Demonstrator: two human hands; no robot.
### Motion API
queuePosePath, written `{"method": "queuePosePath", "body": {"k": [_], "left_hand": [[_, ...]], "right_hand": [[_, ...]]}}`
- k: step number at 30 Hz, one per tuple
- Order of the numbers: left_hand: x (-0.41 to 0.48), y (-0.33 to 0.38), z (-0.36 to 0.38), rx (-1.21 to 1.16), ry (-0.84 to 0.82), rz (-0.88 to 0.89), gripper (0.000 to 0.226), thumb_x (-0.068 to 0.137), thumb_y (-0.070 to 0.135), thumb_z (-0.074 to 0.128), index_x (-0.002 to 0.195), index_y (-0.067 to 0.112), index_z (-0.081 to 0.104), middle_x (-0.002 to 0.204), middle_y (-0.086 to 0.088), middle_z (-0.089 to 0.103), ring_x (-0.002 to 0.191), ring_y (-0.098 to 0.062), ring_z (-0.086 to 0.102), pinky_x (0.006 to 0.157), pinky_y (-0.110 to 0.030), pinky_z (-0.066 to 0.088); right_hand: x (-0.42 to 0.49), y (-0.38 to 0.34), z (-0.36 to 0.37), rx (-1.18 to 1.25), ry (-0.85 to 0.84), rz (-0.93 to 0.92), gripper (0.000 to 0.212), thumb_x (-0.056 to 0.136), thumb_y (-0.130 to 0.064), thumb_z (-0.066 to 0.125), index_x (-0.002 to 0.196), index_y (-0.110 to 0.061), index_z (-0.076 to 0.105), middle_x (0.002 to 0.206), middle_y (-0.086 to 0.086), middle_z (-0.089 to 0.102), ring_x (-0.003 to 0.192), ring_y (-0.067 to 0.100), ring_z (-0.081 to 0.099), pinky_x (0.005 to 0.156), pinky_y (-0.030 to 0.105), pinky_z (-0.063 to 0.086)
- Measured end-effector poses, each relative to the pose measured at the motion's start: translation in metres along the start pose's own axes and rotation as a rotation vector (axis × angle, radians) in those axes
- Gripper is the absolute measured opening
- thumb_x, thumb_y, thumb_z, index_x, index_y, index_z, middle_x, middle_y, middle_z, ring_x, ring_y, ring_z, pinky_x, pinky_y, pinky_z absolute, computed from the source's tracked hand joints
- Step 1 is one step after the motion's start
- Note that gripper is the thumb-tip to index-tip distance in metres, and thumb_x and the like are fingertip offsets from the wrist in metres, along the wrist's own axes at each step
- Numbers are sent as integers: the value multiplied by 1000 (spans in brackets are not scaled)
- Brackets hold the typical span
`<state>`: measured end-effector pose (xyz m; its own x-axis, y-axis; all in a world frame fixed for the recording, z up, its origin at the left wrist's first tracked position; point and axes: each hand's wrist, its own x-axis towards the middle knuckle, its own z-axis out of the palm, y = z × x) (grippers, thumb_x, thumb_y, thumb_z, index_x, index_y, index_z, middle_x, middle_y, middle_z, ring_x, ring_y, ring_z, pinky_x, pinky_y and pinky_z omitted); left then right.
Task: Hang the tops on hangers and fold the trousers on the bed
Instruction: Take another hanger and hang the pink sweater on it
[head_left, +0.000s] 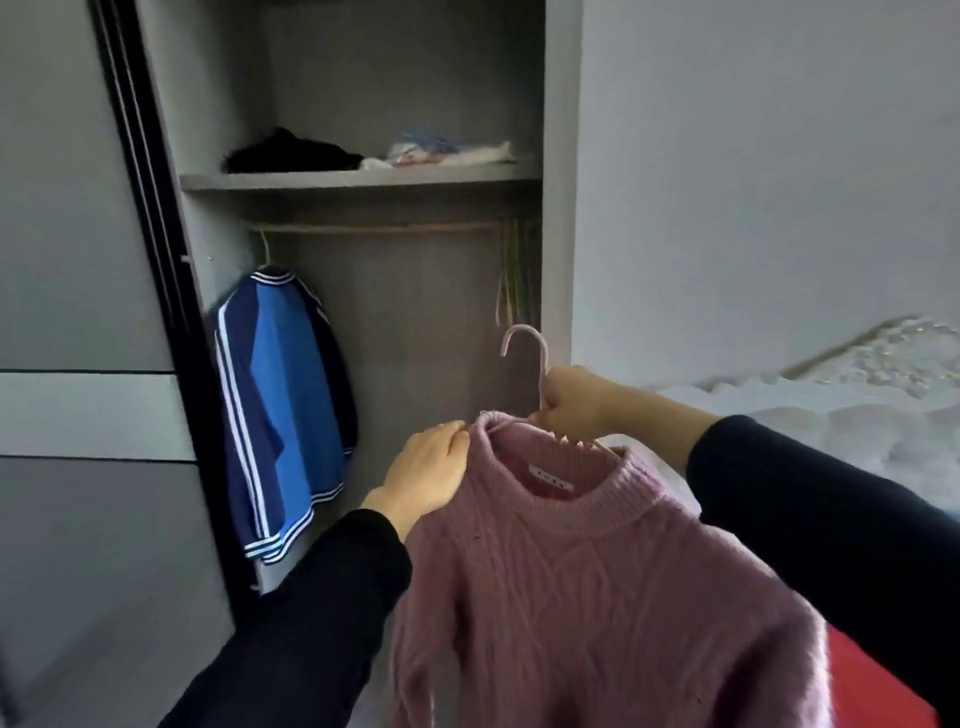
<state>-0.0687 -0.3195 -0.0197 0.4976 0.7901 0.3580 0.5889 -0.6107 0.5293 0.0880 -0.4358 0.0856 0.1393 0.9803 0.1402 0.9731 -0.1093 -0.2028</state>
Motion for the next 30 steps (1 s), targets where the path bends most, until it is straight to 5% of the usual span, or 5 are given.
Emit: {"method": "queuePosePath", "body": {"k": [5,10,17,25,30], "left_hand": [[55,-71,-36,130,20,-34,47,103,34,25,142,16,44,147,-5,44,137,-23,37,113,-36,30],[133,-138,-58,248,92,-47,38,102,30,27,116,10,56,119,-9,57,115,-28,51,91,-47,46],[258,-211,-107,450,196,-44,40,101,30,32,133,13,50,136,-7,49,126,-27,41,98,-41,40],[384,-297,-189,481,319,-65,37,99,27,37,130,14,53,139,-7,47,130,-27,38,102,-39,36],[460,-348,-234,504,335,-27,40,100,30,37,136,17,49,150,-7,37,137,-26,31,108,-38,31]], "right_hand": [[104,-39,24,58,19,-13,18,89,-16,58,80,-1,61,86,14,68,84,31,67,73,37,55],[218,-66,43,147,74,-31,10,87,-13,56,87,-3,58,85,11,63,86,31,67,77,40,57],[377,-104,41,207,97,-121,15,87,-12,57,93,3,60,94,18,67,85,33,68,78,45,58],[534,-144,35,439,276,-95,18,85,-13,68,69,-6,65,61,4,63,50,13,60,37,16,40],[619,-164,41,655,348,17,25,83,-11,69,59,-7,66,46,2,61,40,13,56,44,21,42]]}}
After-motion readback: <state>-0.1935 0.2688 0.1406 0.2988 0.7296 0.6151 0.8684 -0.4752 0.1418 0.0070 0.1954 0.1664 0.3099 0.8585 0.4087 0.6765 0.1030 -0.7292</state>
